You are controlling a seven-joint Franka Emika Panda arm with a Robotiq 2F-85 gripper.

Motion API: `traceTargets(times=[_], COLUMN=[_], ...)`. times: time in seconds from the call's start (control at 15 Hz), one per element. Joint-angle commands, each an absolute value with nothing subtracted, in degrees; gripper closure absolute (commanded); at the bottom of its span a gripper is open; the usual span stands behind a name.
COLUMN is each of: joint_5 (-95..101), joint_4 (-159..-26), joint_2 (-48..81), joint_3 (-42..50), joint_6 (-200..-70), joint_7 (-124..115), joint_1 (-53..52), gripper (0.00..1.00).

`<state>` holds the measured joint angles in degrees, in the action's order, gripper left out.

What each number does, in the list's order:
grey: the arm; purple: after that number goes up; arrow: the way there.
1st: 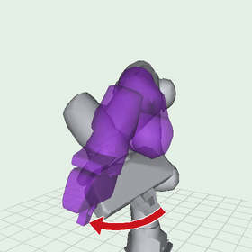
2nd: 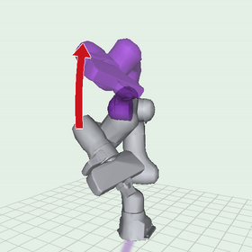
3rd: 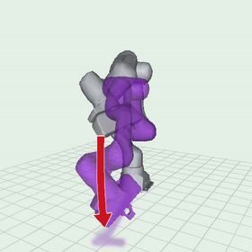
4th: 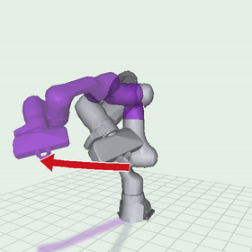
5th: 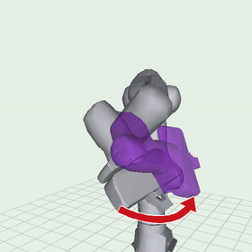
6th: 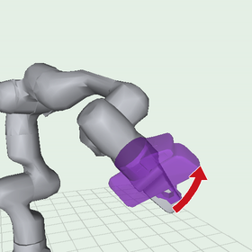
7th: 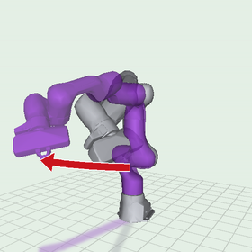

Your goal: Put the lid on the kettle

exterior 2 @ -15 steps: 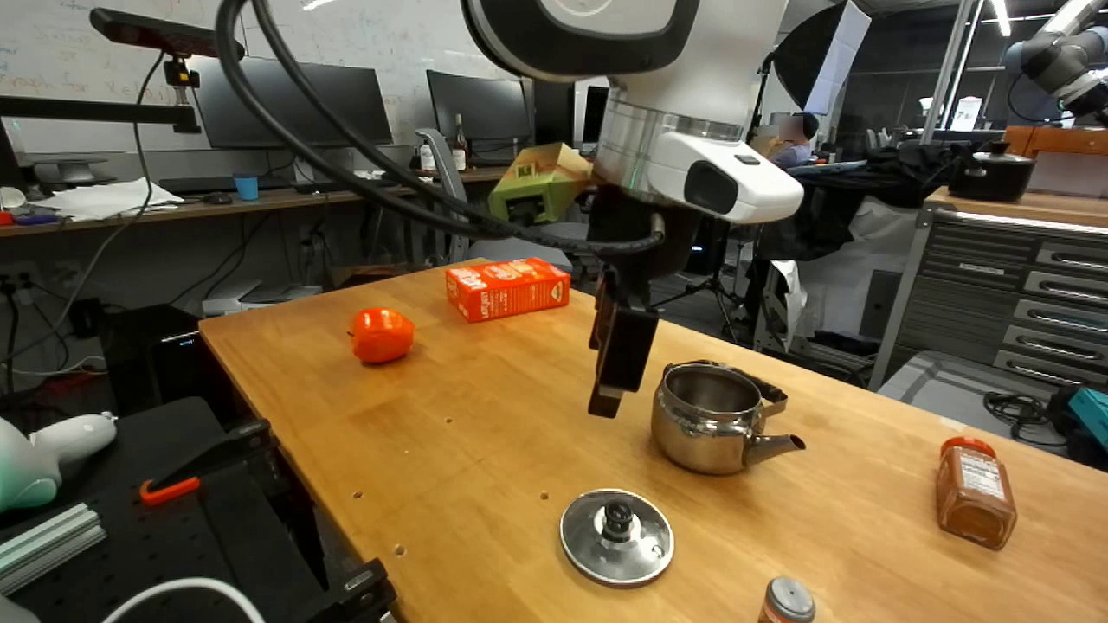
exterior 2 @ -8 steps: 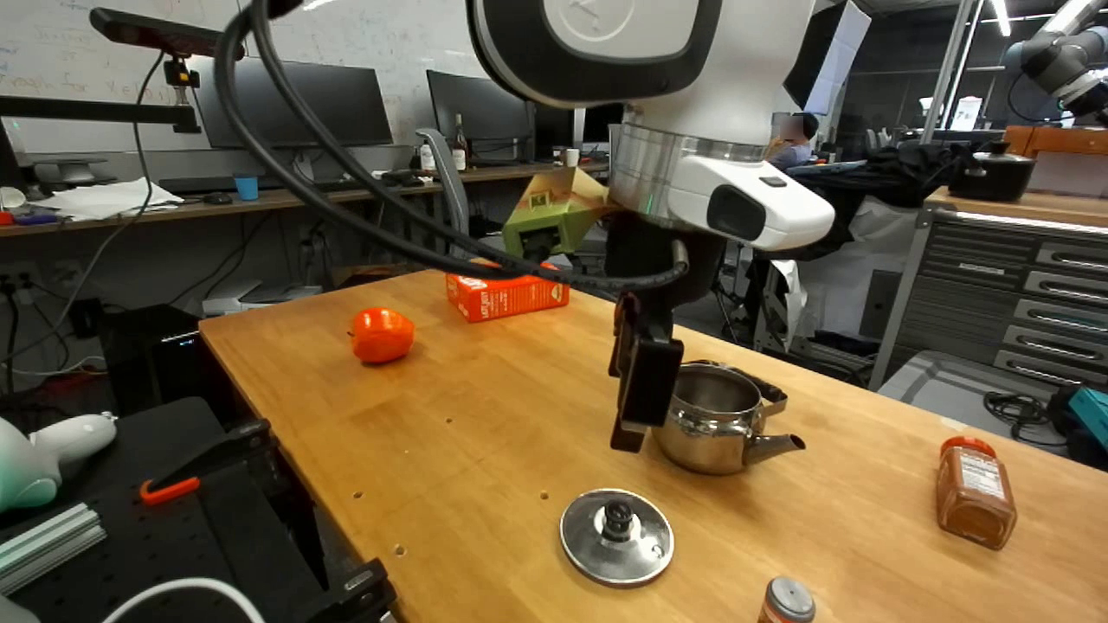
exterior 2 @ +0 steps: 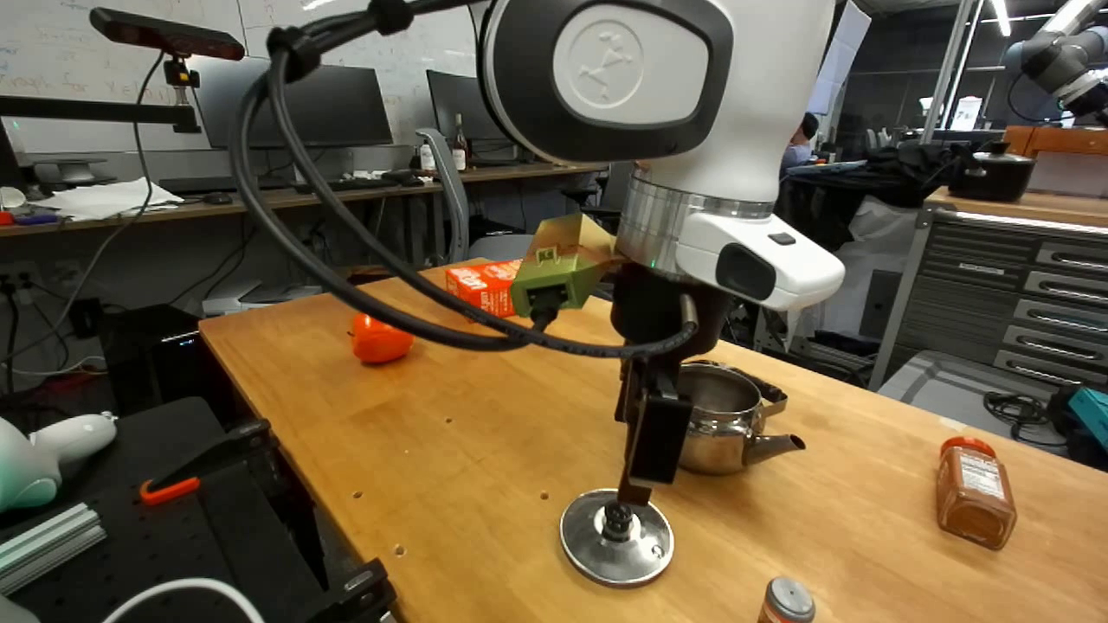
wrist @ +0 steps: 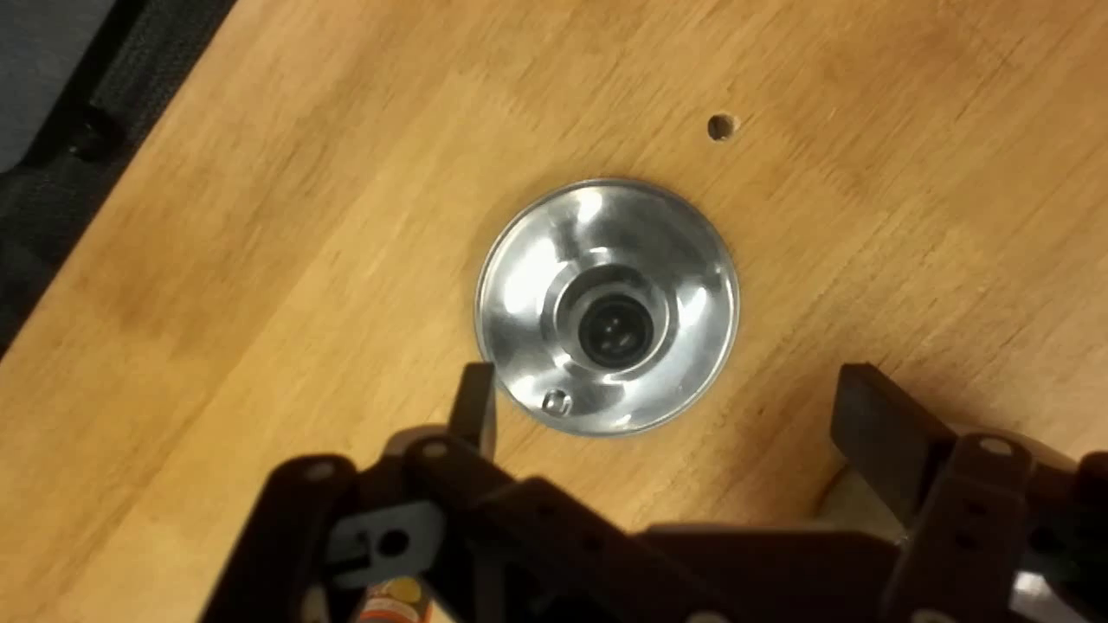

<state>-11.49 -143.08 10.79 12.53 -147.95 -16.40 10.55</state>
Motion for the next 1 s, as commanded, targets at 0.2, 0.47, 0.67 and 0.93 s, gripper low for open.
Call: traceTargets(times=[0.2,0.47,0.67,0.93], joint_5=[-10.28,-10.73,-10.79,-11.31], joint_4=[-140.68,-139.60,-139.10,-138.45], joint_2=[14.26,16.12,17.20,18.69], joint_3=[13.13,12.91,12.93,12.56], joint_6=[-148.56,-147.66,-147.30,-146.25], joint_7=[-16.98,-16.88,-16.92,-16.71], joint_1=[10.52,10.47,10.43,10.44], gripper=[0.00,0.00,0.00,0.00])
